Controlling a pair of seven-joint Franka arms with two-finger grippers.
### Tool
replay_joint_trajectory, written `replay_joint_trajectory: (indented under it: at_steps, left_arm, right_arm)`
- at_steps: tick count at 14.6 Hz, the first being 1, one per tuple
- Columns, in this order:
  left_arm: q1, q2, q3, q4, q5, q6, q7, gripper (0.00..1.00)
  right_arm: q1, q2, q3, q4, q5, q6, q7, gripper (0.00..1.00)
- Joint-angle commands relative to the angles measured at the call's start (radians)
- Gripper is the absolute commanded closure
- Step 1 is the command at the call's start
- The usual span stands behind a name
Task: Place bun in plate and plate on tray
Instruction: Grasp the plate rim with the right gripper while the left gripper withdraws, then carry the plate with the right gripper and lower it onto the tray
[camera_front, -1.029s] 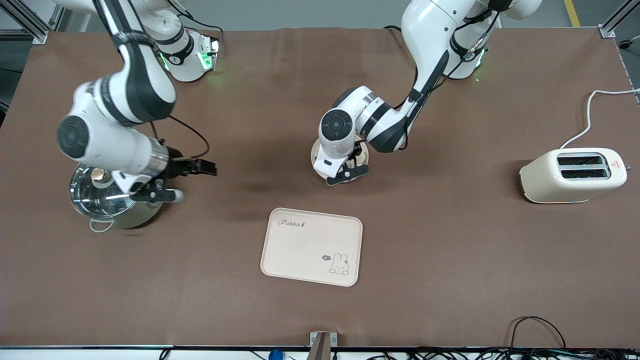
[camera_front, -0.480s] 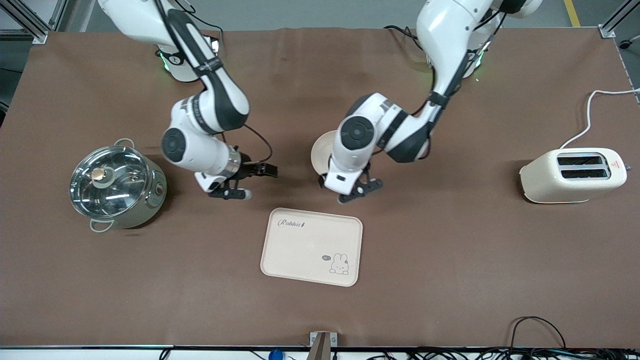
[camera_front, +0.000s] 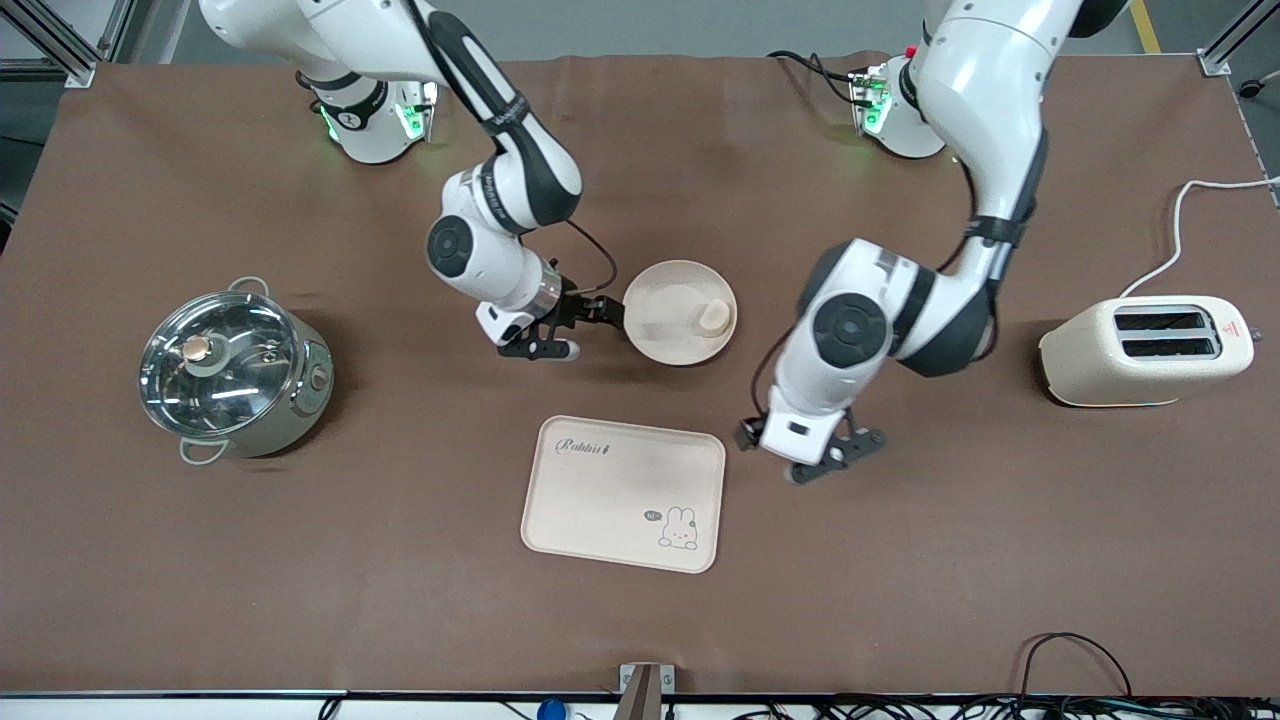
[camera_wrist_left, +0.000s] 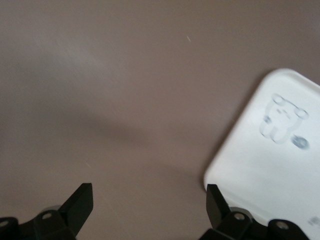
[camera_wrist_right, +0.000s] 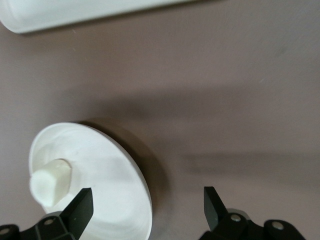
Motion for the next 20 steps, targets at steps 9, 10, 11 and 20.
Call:
replay_joint_trajectory:
  at_steps: [9,10,11,20]
  left_arm:
    - [0.299,-0.277,-0.009,0.03,0.028,-0.241,0.313,0.0]
    - [0.315,-0.322,-0.018,0.029,0.025,-0.268,0.313,0.0]
    - [0.31,-0.365,-0.016,0.03,0.025,-0.328,0.31,0.0]
    - [0.414,-0.512,-0.018,0.035,-0.093,-0.519,0.581,0.0]
  right_arm:
    - [0.104,0.079,-0.008,-0.006,0.097,0.143,-0.004,0.8]
    - [0.107,0.079,-0.01,-0.006,0.098,0.149,-0.005,0.88]
    - [0.107,0.079,-0.01,-0.006,0.098,0.149,-0.005,0.95]
    - [0.004,0.079,-0.091,0.17,0.056,0.039,-0.009,1.0]
